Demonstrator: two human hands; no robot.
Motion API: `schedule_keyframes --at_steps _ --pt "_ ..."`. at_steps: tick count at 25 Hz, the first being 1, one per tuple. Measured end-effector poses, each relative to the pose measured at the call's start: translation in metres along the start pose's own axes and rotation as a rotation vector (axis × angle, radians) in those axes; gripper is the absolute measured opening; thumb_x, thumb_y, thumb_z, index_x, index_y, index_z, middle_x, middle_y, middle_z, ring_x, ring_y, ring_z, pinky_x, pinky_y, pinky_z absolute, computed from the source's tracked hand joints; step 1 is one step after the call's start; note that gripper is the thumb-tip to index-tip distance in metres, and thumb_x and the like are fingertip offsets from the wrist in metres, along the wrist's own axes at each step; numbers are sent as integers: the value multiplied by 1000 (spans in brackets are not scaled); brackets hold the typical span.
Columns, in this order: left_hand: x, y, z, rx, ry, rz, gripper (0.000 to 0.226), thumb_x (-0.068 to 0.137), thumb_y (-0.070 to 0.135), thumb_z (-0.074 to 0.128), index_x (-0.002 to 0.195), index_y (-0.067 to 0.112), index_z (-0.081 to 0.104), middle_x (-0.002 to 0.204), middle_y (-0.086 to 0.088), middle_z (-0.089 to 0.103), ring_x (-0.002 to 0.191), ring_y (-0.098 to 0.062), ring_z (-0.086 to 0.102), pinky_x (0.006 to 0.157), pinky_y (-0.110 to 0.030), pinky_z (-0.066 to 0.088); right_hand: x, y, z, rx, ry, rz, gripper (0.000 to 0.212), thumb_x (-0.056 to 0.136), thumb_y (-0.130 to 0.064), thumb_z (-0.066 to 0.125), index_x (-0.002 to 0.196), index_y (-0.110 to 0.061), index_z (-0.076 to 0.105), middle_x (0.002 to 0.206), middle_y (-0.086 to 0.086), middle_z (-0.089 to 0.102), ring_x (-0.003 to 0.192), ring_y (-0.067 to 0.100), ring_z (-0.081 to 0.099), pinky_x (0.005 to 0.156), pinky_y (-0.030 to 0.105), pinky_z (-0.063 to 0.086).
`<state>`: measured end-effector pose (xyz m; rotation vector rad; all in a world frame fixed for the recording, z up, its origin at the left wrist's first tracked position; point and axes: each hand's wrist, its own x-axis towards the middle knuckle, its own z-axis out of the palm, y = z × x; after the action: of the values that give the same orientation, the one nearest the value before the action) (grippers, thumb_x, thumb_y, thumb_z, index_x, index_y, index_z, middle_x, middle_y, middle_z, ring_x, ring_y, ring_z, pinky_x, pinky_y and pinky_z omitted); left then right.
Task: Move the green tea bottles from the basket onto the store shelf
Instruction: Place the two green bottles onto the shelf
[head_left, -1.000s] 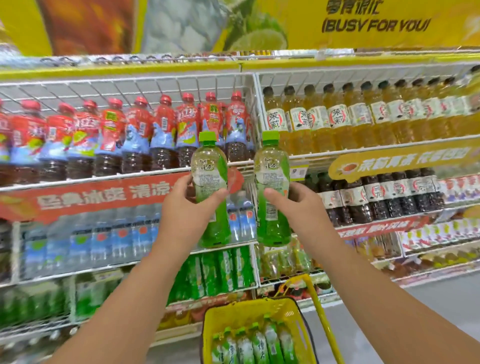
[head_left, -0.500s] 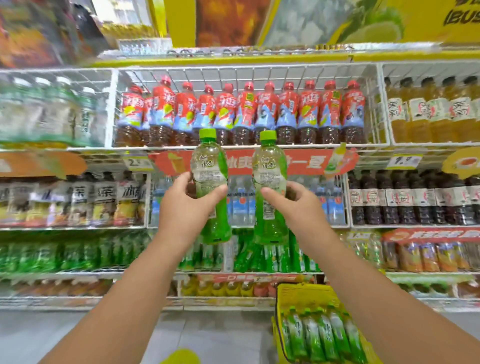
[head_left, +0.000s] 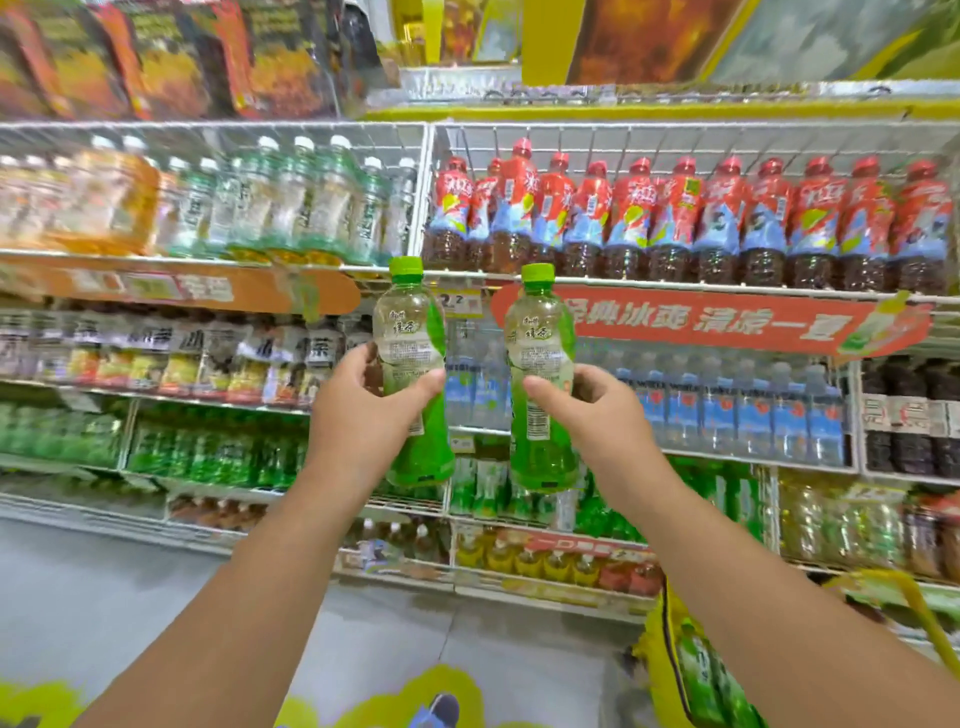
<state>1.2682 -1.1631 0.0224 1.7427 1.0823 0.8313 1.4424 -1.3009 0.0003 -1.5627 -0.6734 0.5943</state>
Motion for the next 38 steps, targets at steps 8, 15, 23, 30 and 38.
schedule_keyframes --at_steps 8,15,23,30,38 --pt "64 -43 -45 59 117 -72 90 76 58 80 151 24 44 144 6 56 131 -19 54 105 -43 50 71 28 89 -82 -118 0 88 63 -77 74 123 -13 65 101 -8 66 93 18 63 76 28 49" --pt "132 -89 -63 64 78 -121 95 74 63 79 153 27 42 152 3 51 139 -23 49 111 -46 44 127 55 158 -93 -108 69 94 60 -78 76 136 -23 64 130 -6 70 120 17 65 106 48 53" --pt "230 -167 -108 89 -89 -122 96 82 55 78 159 24 30 163 0 35 147 -23 37 114 -42 36 166 93 259 -56 42 131 98 63 -74 77 140 -15 59 134 -3 66 125 18 61 106 39 49" --pt "282 -217 -137 56 -240 -73 91 82 51 80 156 22 37 155 1 46 131 -13 47 100 -29 36 171 117 318 0 180 220 39 87 -43 81 113 -17 67 105 -8 68 98 13 65 77 14 46" --pt "283 -303 -94 3 -291 -179 63 67 55 84 123 34 64 111 18 75 103 -4 71 94 -43 58 163 196 329 -32 167 279 26 84 -34 84 102 -17 76 93 -2 79 85 14 72 74 22 58"
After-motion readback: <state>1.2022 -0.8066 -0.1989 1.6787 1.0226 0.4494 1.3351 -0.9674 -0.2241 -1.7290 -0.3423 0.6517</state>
